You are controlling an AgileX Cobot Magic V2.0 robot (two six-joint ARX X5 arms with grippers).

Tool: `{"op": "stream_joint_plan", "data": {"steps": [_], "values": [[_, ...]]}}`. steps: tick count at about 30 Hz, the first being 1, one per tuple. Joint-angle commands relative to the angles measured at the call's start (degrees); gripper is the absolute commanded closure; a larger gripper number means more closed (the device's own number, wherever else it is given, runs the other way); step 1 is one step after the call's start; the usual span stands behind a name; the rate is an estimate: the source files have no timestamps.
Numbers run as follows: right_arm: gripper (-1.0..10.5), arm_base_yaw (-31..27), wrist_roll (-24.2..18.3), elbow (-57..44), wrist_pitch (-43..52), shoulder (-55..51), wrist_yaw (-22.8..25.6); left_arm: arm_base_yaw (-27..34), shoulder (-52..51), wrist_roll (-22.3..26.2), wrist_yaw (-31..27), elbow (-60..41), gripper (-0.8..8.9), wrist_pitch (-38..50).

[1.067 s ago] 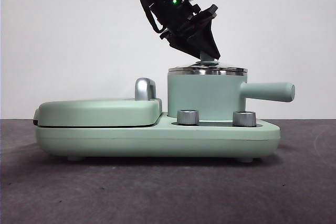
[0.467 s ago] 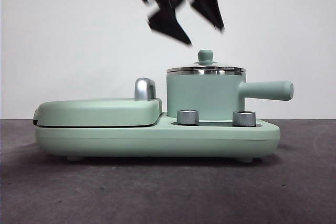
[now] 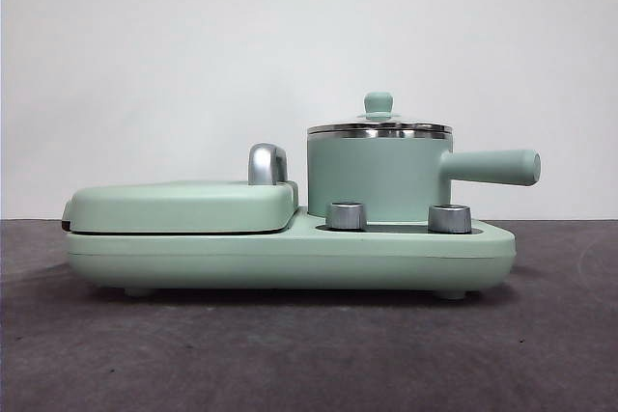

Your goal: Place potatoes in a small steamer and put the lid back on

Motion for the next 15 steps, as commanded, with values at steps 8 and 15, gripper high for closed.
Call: {"op": "stream_joint_plan", "data": {"steps": [8, 15], "values": [[5.5, 0.31, 0.11, 0.28, 0.24, 0.11, -0.48, -0.52, -22.69, -1.05, 0.11, -26.6, 2.86, 5.03], [5.5, 0.31, 0.09, 0.28, 0.24, 0.13, -0.37, -0.46, -40.09, -6.4, 0.11, -45.75, 2.86, 7.43]]}}
